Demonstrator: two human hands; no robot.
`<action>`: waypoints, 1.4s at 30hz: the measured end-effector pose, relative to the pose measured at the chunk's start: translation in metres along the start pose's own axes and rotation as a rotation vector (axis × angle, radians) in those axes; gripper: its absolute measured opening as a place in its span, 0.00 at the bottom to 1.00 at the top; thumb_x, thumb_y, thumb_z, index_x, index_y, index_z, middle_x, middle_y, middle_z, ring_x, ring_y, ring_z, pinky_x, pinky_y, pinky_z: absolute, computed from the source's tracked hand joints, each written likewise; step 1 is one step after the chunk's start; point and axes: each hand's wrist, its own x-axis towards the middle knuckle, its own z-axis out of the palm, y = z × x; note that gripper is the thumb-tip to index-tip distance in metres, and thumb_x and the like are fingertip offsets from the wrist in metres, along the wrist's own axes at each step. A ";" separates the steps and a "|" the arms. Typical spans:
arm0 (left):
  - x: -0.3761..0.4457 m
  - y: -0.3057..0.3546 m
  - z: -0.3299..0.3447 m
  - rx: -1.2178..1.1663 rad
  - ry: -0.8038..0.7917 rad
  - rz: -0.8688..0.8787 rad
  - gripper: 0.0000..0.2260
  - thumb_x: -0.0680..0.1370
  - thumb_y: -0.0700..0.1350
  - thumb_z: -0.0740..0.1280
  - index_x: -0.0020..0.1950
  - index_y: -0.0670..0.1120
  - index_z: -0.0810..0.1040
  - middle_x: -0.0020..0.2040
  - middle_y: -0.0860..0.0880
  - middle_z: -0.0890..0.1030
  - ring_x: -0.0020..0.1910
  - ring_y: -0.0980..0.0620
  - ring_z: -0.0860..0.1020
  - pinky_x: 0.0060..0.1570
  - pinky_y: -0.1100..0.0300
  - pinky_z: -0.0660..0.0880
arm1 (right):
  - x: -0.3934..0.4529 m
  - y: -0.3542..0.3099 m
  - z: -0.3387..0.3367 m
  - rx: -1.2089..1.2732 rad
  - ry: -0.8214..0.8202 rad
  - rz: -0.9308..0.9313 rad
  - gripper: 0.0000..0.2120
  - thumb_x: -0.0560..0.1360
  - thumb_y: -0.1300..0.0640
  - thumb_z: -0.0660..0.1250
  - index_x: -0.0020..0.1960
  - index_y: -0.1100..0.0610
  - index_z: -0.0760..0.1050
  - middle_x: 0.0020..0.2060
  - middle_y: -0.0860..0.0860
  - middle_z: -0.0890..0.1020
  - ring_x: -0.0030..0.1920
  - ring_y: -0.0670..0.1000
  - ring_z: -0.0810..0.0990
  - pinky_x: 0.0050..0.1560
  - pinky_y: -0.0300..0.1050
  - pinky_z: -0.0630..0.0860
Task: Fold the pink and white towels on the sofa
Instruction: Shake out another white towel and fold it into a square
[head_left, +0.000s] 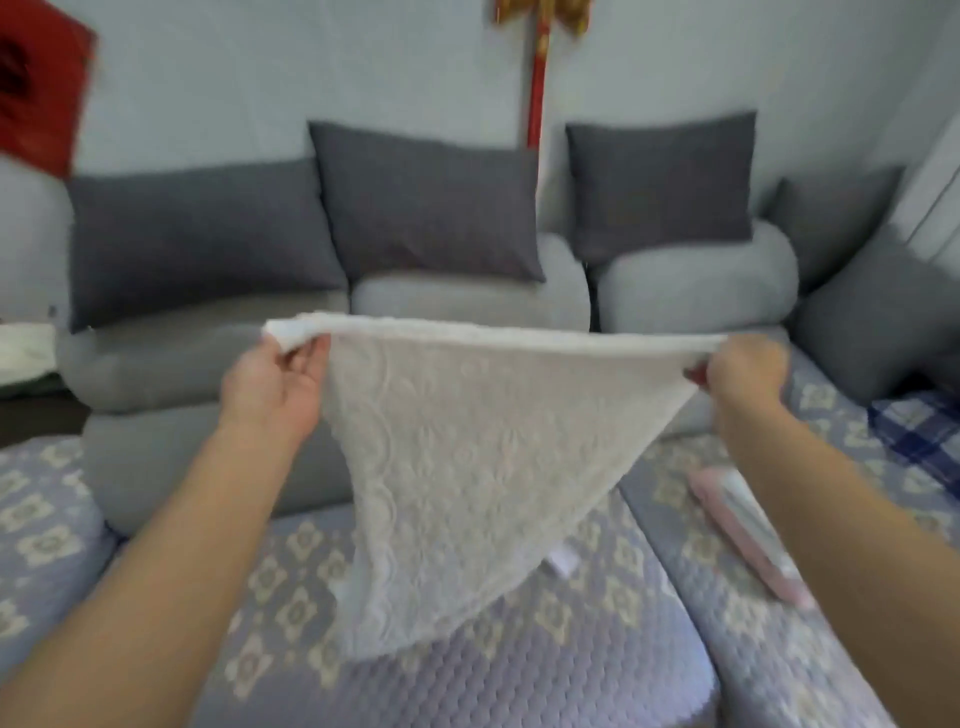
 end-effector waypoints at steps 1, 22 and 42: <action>0.006 0.022 0.028 0.010 -0.086 0.045 0.06 0.82 0.33 0.60 0.50 0.39 0.76 0.50 0.40 0.84 0.51 0.44 0.84 0.43 0.53 0.82 | 0.009 -0.042 0.004 0.076 0.032 -0.098 0.04 0.78 0.63 0.58 0.48 0.59 0.71 0.36 0.50 0.74 0.40 0.54 0.78 0.33 0.41 0.79; 0.005 0.171 0.229 0.306 -0.160 0.542 0.13 0.85 0.41 0.51 0.53 0.45 0.75 0.48 0.43 0.84 0.41 0.53 0.85 0.47 0.58 0.80 | 0.015 -0.302 -0.001 0.597 -0.151 -0.196 0.14 0.83 0.68 0.49 0.43 0.60 0.68 0.37 0.62 0.78 0.20 0.52 0.80 0.20 0.43 0.77; 0.008 0.173 0.203 0.437 -0.007 0.984 0.06 0.70 0.40 0.63 0.43 0.48 0.78 0.35 0.50 0.83 0.32 0.55 0.81 0.34 0.62 0.78 | 0.009 -0.298 0.042 0.603 0.128 -0.505 0.09 0.72 0.61 0.71 0.41 0.50 0.74 0.41 0.54 0.83 0.36 0.50 0.83 0.40 0.47 0.84</action>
